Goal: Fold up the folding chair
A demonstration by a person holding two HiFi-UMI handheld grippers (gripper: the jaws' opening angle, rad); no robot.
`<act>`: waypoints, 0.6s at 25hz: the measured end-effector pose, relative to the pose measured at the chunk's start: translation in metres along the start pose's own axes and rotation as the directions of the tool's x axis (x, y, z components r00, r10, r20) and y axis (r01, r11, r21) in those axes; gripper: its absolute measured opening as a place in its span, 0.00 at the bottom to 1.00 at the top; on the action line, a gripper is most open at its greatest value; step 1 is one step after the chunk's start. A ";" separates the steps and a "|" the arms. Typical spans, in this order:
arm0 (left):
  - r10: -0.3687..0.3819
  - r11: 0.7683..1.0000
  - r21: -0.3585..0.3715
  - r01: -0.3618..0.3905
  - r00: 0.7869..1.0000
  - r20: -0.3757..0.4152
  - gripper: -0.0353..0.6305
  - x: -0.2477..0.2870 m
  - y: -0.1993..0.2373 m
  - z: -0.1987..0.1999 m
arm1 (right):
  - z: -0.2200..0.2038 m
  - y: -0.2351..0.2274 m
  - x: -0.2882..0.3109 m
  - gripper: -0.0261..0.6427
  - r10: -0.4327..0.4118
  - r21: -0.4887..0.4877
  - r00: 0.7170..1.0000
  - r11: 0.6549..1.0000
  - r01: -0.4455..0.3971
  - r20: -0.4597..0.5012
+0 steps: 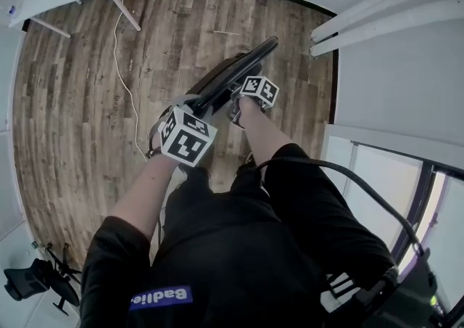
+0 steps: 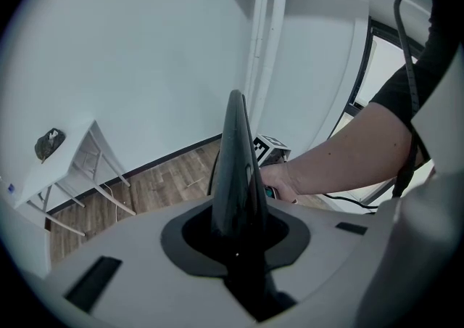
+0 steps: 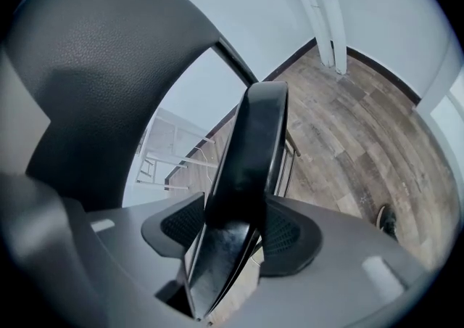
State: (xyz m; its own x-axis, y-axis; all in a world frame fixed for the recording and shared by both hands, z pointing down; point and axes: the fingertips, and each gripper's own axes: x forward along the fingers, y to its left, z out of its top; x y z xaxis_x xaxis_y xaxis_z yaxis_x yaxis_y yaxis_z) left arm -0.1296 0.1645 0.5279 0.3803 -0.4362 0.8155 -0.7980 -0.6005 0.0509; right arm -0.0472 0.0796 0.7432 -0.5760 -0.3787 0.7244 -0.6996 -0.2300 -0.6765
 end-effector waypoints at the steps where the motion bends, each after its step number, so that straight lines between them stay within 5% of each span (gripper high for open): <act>1: -0.003 1.000 0.002 0.003 1.000 0.006 0.17 -0.001 0.005 0.000 | 0.000 0.004 0.001 0.34 0.001 -0.007 1.000 1.000 -0.001 0.009; 10: -0.045 0.999 0.001 0.045 0.999 0.017 0.17 -0.014 0.056 0.001 | -0.016 0.062 -0.028 0.35 -0.001 -0.237 1.000 0.971 0.001 0.000; 13: -0.050 0.999 -0.003 0.050 0.999 0.015 0.16 -0.015 0.063 0.006 | -0.003 0.097 -0.066 0.35 0.085 -0.369 0.996 0.926 -0.083 -0.009; 15: -0.046 0.999 -0.010 0.046 0.999 0.023 0.16 -0.015 0.068 0.011 | 0.011 0.123 -0.094 0.35 0.144 -0.484 0.989 0.864 -0.141 -0.031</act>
State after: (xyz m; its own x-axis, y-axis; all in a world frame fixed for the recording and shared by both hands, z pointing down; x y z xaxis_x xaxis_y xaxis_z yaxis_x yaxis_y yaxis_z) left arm -0.1847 0.1223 0.5124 0.4272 -0.4234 0.7989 -0.7844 -0.6130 0.0946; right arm -0.0746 0.0770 0.5903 -0.6837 -0.3803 0.6228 -0.7275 0.2886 -0.6224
